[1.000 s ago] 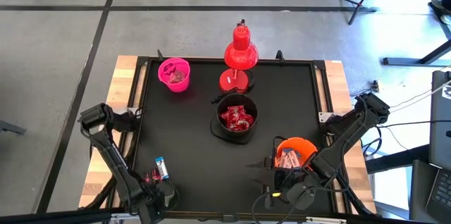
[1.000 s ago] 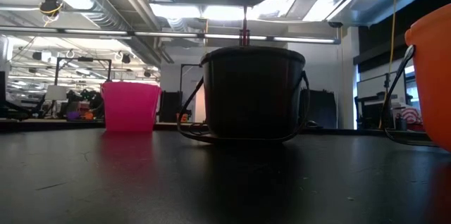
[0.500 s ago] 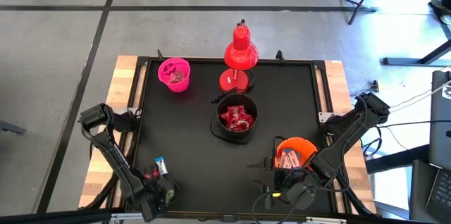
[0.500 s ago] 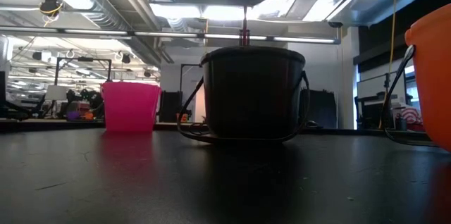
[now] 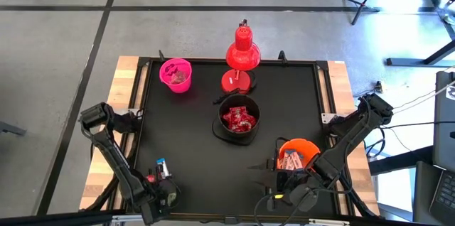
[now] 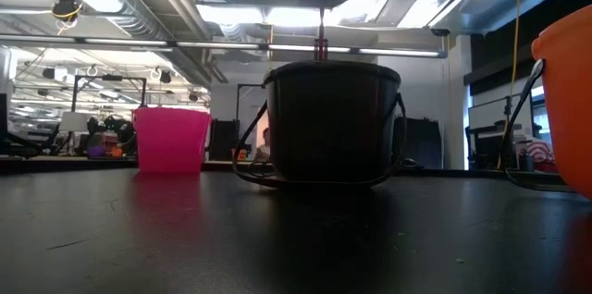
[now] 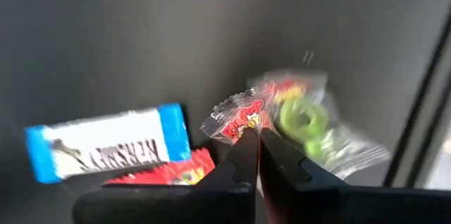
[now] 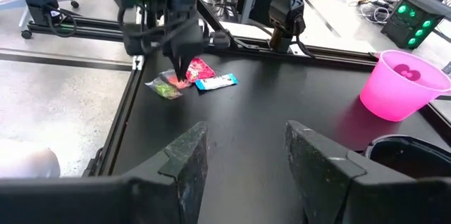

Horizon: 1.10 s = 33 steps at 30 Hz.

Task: Organize candy in baskets
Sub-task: Put the orange gummy into the pink bucket

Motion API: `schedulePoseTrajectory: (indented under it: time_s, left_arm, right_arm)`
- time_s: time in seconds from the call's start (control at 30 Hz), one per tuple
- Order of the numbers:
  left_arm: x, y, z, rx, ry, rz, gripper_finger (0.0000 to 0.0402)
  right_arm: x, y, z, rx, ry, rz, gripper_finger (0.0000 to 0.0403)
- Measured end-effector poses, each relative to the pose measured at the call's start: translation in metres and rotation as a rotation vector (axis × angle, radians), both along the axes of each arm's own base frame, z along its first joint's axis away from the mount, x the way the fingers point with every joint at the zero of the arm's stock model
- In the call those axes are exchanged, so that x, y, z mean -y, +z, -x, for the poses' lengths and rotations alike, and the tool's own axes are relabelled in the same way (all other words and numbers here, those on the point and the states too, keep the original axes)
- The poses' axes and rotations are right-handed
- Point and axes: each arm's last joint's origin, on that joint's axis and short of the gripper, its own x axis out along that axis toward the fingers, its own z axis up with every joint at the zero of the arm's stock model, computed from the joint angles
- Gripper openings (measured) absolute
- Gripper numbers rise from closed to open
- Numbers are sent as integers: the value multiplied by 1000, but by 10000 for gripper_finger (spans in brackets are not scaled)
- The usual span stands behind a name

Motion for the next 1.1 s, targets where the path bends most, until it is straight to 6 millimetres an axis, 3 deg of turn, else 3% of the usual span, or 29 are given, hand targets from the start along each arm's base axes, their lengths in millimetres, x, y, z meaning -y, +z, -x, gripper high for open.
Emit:
schedulePoseTrajectory:
  time_s: [0.3, 0.6, 0.83, 1.1]
  left_arm:
    - [-16, 70, 1, 232, 9, -168, 0]
    - [-68, 122, 5, 517, 34, -373, 0]
    - [-124, 133, 18, 752, 147, -421, 0]
    - [-184, 108, 35, 945, 196, -208, 0]
  right_arm:
    - [1, 0, 0, 7, -16, 8, 184]
    - [1, 0, 0, 8, -16, 10, 184]
    - [0, 1, 0, 11, -16, 7, 184]
    - [4, 1, -4, 12, -32, 11, 184]
